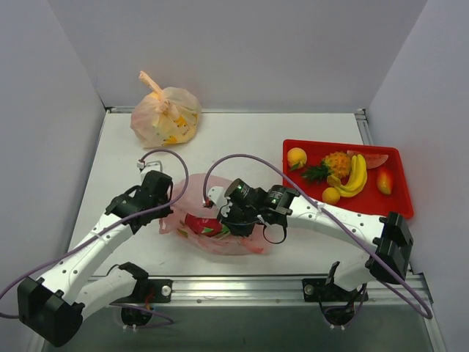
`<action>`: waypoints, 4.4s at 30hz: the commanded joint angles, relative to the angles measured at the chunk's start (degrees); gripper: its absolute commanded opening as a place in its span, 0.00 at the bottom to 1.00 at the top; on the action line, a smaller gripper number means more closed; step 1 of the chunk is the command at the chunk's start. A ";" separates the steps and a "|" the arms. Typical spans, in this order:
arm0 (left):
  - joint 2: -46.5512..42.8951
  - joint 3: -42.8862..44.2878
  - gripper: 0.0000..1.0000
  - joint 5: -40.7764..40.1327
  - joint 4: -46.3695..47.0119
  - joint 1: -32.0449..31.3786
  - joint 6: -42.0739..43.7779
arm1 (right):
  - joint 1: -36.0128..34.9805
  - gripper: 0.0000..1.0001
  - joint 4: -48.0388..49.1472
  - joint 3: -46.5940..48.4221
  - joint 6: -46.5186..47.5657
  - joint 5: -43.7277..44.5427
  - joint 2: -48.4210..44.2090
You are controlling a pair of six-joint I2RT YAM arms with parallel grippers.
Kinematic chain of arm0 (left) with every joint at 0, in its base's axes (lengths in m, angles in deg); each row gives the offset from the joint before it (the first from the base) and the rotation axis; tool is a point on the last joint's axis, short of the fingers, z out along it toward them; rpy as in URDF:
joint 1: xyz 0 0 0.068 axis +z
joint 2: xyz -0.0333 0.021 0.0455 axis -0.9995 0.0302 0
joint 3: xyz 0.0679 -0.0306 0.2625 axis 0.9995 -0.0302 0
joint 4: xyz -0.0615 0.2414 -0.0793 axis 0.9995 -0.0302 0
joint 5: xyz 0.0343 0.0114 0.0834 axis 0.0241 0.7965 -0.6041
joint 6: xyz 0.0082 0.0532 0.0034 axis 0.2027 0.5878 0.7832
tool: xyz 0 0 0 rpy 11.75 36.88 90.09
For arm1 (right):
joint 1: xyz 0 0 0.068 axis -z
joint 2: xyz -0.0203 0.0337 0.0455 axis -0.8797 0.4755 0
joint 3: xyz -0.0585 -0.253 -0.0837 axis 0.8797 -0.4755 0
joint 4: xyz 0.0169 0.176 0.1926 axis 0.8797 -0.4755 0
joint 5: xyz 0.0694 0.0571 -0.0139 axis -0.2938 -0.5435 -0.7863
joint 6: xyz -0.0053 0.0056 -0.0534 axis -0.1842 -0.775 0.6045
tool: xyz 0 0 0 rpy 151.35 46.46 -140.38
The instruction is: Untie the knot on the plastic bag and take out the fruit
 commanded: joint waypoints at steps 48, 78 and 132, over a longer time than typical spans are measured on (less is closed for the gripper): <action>-5.25 -1.76 0.00 7.61 -1.05 2.32 -3.07 | 5.50 0.00 32.12 0.12 -8.85 -25.18 -14.55; -6.83 0.97 0.00 4.97 -4.39 2.49 -0.61 | 44.41 0.00 24.12 -1.88 -19.22 -21.81 -26.16; -11.84 -0.70 0.00 18.77 -6.15 2.23 -4.74 | -0.49 0.92 15.06 -5.03 -26.59 22.07 -1.46</action>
